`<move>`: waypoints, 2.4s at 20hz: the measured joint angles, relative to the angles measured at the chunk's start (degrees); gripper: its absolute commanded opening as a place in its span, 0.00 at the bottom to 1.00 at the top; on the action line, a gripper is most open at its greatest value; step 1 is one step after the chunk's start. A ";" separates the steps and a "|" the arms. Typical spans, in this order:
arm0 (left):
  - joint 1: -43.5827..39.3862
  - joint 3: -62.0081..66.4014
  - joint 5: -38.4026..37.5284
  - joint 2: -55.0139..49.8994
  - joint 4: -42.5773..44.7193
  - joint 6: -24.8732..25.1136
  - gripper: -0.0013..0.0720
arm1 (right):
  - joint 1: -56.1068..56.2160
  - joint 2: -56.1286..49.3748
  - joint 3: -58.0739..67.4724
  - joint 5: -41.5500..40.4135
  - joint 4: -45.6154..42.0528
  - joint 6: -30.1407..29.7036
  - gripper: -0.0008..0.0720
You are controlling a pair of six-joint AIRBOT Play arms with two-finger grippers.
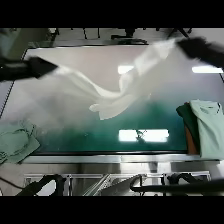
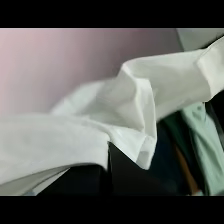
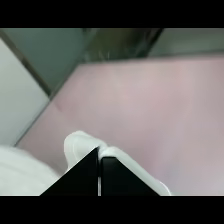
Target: Fold the shirts.
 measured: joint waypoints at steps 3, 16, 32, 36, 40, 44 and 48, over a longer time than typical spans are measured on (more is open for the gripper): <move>4.20 13.97 2.56 6.12 -0.15 -2.08 0.03 | -1.03 4.50 10.05 -3.58 0.39 0.17 0.03; 16.76 -0.48 0.04 17.59 1.09 -3.52 0.04 | -1.62 2.21 25.70 2.25 -9.27 7.19 0.03; -3.67 -24.57 12.70 -26.43 19.26 -1.57 0.96 | 3.98 -30.95 -12.11 5.70 -11.52 2.82 0.04; -0.42 -13.88 5.07 -31.78 19.50 -1.57 0.96 | 4.46 -32.87 -13.38 4.87 -11.52 1.70 0.45; 3.54 -5.90 -3.04 -33.18 19.63 -1.57 0.96 | 0.87 -29.35 -13.68 9.68 -11.82 2.16 0.45; 7.21 -2.64 -8.70 -33.62 20.31 -1.51 0.96 | -4.28 -21.57 -15.34 15.69 -19.15 8.79 0.45; 8.61 -2.08 -9.60 -33.86 22.05 -0.66 0.96 | -5.97 -11.19 -25.20 18.43 -27.98 17.40 0.61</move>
